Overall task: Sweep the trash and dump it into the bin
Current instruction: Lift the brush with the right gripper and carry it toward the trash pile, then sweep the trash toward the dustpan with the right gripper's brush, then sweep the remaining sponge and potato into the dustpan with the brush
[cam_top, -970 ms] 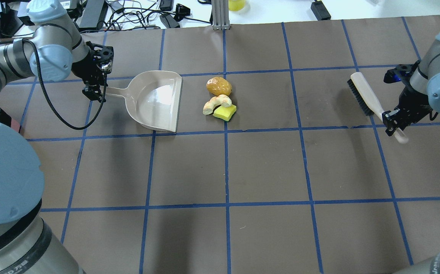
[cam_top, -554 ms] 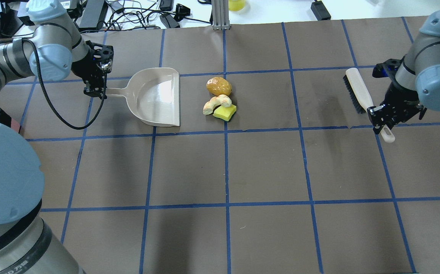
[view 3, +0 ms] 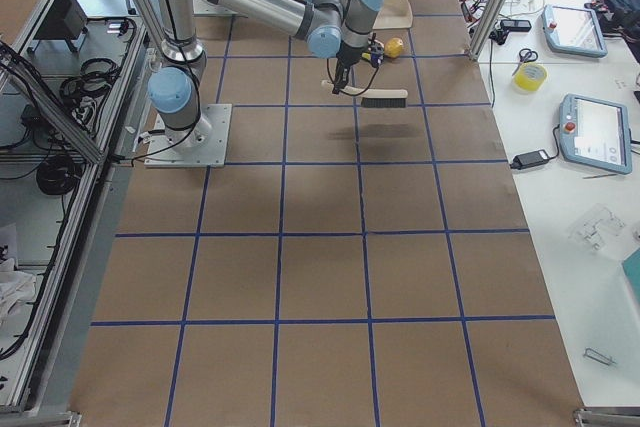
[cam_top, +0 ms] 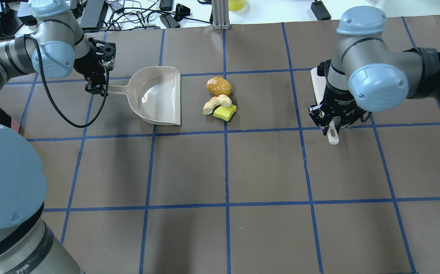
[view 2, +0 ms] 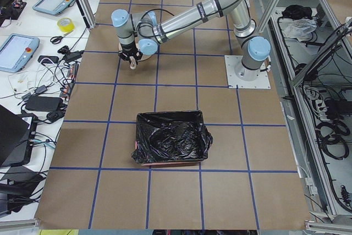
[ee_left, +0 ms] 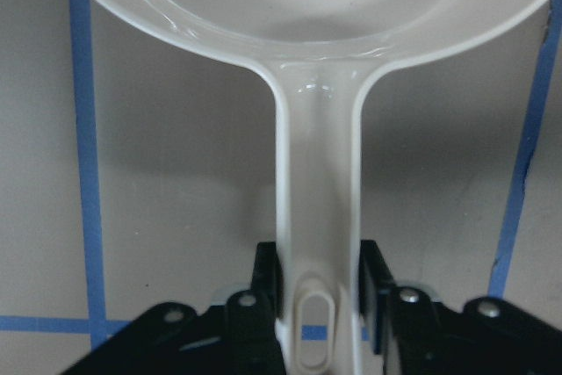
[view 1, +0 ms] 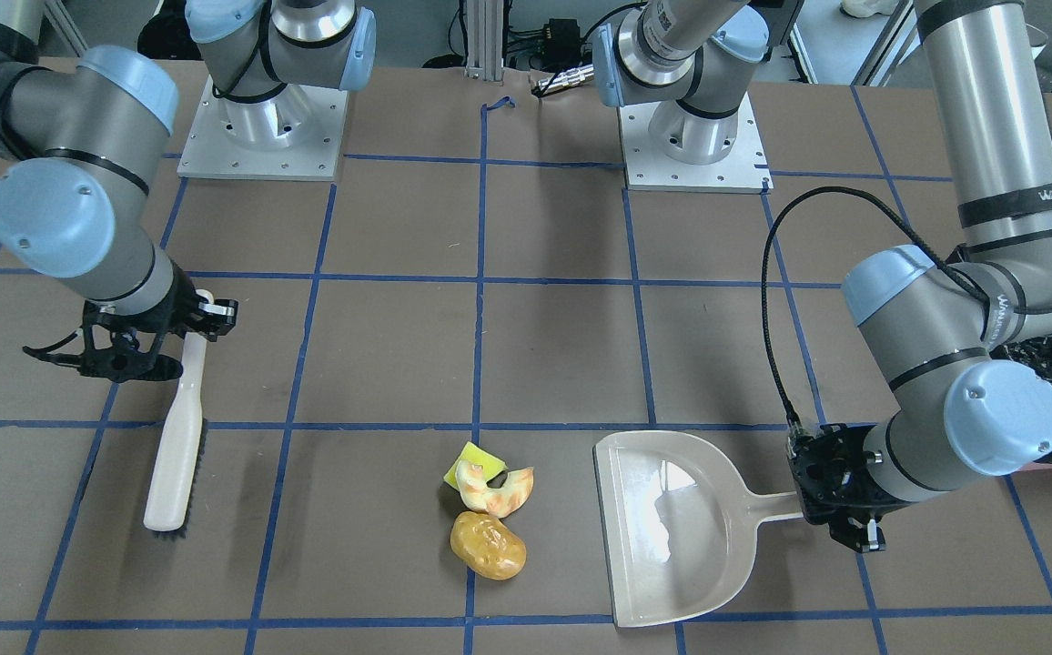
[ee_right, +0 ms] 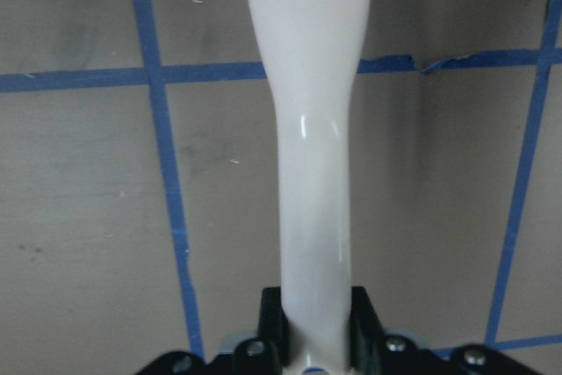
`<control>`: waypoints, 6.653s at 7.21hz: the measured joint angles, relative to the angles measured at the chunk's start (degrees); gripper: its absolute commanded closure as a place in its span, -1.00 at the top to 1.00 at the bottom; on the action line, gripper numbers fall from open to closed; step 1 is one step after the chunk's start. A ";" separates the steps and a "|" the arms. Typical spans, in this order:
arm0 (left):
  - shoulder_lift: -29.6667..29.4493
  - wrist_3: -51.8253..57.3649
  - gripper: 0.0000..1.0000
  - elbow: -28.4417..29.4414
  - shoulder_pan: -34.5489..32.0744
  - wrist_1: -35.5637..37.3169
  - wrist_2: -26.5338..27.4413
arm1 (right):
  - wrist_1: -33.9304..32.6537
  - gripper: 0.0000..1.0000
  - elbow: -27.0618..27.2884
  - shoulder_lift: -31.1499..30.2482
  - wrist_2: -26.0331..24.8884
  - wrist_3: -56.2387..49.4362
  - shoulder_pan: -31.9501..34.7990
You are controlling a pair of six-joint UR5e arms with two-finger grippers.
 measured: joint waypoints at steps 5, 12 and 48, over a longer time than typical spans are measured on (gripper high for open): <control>-0.65 -1.94 -0.83 0.97 -3.22 -0.33 3.53 | 2.63 -0.93 -2.84 3.04 4.15 20.78 12.25; -0.96 -1.97 -0.84 0.99 -3.35 -0.34 3.60 | -2.63 -1.00 -9.41 12.38 12.31 44.45 23.89; -1.05 -2.67 -0.84 0.96 -3.71 -0.73 4.64 | -1.49 -1.00 -26.37 26.13 6.27 6.65 20.66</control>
